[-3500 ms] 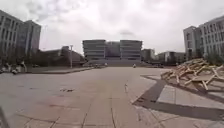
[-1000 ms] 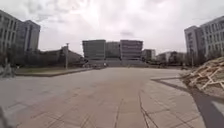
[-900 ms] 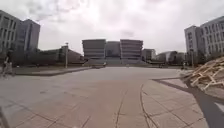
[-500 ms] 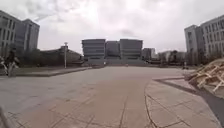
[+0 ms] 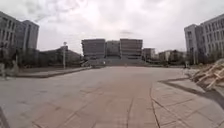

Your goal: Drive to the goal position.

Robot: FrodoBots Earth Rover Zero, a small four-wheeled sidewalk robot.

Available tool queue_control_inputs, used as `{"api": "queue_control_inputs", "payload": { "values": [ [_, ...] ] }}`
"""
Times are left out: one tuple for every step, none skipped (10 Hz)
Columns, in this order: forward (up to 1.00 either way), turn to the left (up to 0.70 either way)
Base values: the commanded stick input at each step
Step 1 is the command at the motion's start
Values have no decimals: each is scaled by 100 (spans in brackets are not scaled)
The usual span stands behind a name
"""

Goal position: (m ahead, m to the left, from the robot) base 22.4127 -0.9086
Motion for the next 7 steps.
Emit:
{"api": "queue_control_inputs", "payload": {
  "values": [
    [70, 0],
    [70, 0],
    [70, 0],
    [70, 0],
    [70, 0],
    [70, 0],
    [70, 0]
  ]
}}
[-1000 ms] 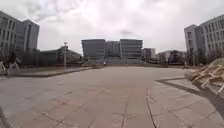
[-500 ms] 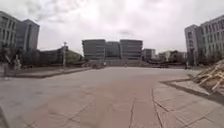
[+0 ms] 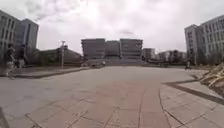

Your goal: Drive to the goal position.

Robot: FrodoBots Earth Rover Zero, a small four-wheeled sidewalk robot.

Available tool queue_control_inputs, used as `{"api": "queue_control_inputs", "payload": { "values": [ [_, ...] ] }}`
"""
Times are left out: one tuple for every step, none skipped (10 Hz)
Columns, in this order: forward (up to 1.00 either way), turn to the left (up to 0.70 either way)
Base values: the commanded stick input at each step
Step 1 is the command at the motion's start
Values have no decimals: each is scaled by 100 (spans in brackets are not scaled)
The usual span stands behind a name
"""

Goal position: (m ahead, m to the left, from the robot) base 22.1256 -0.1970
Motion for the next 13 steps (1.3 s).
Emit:
{"api": "queue_control_inputs", "payload": {
  "values": [
    [70, 0],
    [70, 0],
    [70, 0],
    [70, 0],
    [70, 0],
    [70, 0],
    [70, 0],
    [70, 0],
    [70, 0],
    [70, 0],
    [70, 0],
    [70, 0],
    [70, 0]
  ]
}}
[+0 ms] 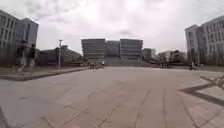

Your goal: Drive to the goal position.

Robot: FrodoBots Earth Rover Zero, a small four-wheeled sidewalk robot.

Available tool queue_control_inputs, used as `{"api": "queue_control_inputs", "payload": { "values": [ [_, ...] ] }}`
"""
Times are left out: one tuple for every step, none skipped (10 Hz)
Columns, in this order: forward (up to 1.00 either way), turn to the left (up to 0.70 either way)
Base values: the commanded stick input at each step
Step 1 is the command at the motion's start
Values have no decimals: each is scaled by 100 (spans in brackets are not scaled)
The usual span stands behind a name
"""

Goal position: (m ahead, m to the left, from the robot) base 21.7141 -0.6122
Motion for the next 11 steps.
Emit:
{"api": "queue_control_inputs", "payload": {
  "values": [
    [70, 0],
    [70, 0],
    [70, 0],
    [70, 0],
    [70, 0],
    [70, 0],
    [70, 0],
    [70, 0],
    [70, 0],
    [70, 0],
    [70, 0]
  ]
}}
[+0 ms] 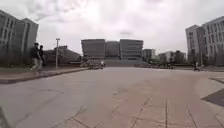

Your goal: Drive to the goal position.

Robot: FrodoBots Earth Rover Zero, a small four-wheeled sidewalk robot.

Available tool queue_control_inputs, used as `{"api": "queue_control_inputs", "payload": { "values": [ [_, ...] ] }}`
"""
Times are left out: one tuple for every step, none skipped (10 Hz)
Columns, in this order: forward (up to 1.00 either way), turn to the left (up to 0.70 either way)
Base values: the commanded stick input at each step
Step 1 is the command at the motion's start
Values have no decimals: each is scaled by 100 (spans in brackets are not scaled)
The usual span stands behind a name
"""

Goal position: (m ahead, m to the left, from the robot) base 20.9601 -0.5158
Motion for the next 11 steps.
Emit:
{"api": "queue_control_inputs", "payload": {
  "values": [
    [70, 0],
    [70, 0],
    [70, 0],
    [70, 0],
    [70, 0],
    [70, 0],
    [70, 0],
    [70, 0],
    [70, 0],
    [70, 0],
    [70, 0]
  ]
}}
